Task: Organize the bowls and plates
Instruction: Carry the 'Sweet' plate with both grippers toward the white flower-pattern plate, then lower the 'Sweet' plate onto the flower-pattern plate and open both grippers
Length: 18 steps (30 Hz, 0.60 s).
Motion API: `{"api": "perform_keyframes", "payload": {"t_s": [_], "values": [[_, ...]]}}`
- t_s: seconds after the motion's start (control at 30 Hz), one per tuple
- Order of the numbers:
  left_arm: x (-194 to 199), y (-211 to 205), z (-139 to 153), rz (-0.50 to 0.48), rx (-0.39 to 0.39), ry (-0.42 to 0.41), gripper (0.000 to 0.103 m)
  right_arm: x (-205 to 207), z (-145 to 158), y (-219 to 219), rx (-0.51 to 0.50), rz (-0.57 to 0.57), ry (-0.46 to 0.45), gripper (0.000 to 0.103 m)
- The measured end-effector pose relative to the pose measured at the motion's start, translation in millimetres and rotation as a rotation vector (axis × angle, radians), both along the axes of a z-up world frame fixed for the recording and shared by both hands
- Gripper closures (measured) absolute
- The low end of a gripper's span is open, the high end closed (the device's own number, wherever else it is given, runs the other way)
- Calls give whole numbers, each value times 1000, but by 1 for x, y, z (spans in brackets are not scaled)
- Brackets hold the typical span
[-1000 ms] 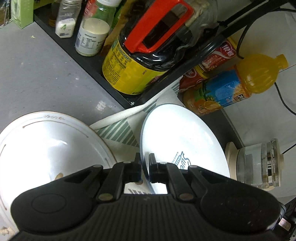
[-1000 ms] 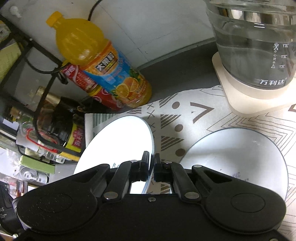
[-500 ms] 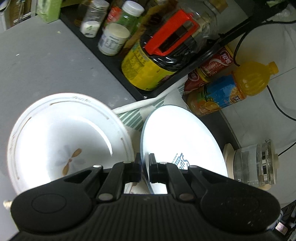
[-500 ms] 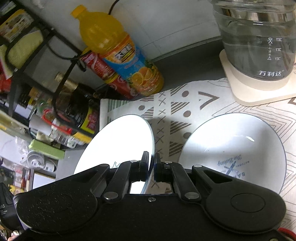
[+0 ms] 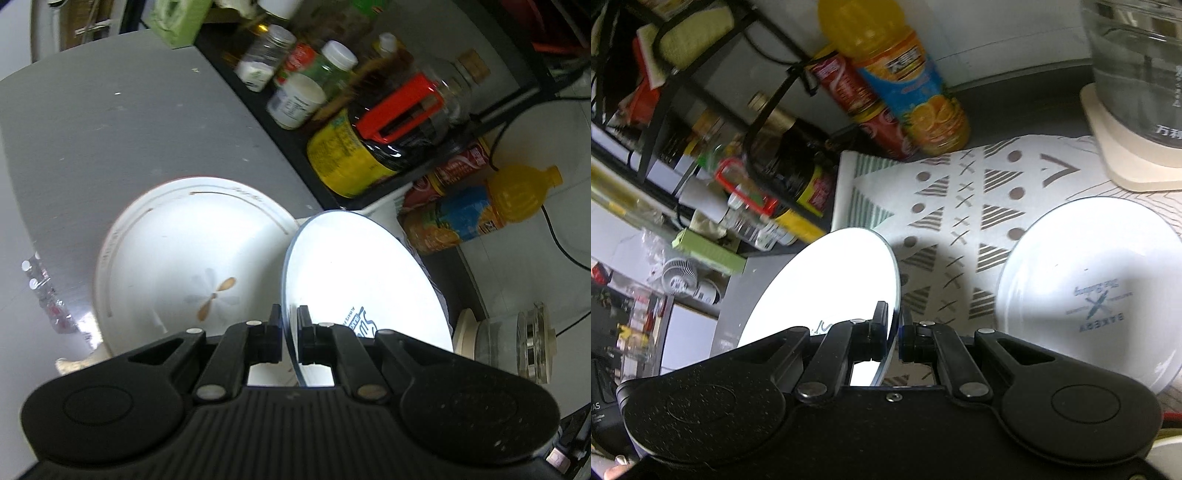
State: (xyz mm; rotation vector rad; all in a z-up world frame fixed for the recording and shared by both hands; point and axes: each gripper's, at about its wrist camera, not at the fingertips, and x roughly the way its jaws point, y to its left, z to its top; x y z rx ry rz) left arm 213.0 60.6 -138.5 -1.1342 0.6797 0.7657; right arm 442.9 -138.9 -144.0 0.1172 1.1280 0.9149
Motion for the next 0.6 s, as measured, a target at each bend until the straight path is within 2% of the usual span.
{"api": "perform_keyframes", "payload": {"t_s": [0.6], "values": [[-56, 7, -28, 108, -49, 5, 99, -33, -6, 41, -51, 123, -29, 97]]}}
